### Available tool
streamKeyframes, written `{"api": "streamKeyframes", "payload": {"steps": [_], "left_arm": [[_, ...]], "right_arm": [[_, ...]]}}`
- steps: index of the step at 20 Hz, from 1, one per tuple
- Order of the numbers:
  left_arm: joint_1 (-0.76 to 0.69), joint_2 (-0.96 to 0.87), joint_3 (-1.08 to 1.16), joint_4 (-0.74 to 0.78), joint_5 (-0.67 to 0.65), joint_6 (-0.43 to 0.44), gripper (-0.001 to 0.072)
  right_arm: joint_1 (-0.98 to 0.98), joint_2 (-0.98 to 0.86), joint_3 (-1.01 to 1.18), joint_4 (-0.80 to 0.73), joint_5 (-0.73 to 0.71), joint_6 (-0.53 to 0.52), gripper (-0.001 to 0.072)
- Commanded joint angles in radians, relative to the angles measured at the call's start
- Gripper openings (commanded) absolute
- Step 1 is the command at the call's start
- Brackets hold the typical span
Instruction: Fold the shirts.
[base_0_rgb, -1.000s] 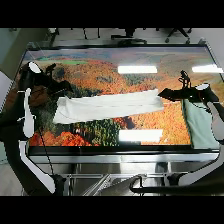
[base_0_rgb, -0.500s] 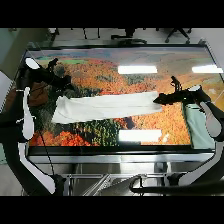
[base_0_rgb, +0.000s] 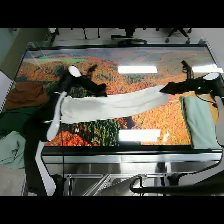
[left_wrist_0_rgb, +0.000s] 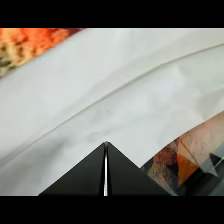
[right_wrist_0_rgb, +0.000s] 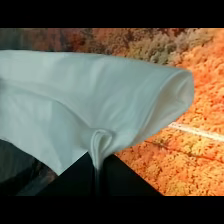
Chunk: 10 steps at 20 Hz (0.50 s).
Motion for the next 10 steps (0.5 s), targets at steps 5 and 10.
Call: {"api": "streamKeyframes", "payload": {"steps": [5,10], "left_arm": [[-0.309,-0.151,0.004,-0.035,0.415,-0.096,0.0009],[-0.291,-0.109,0.13,-0.209,0.372,-0.049,0.001]], "right_arm": [[-0.112,0.234,0.029,0.106,0.164,0.046,0.0018],[-0.134,0.259,0.029,0.107,0.204,0.047,0.0018]]}}
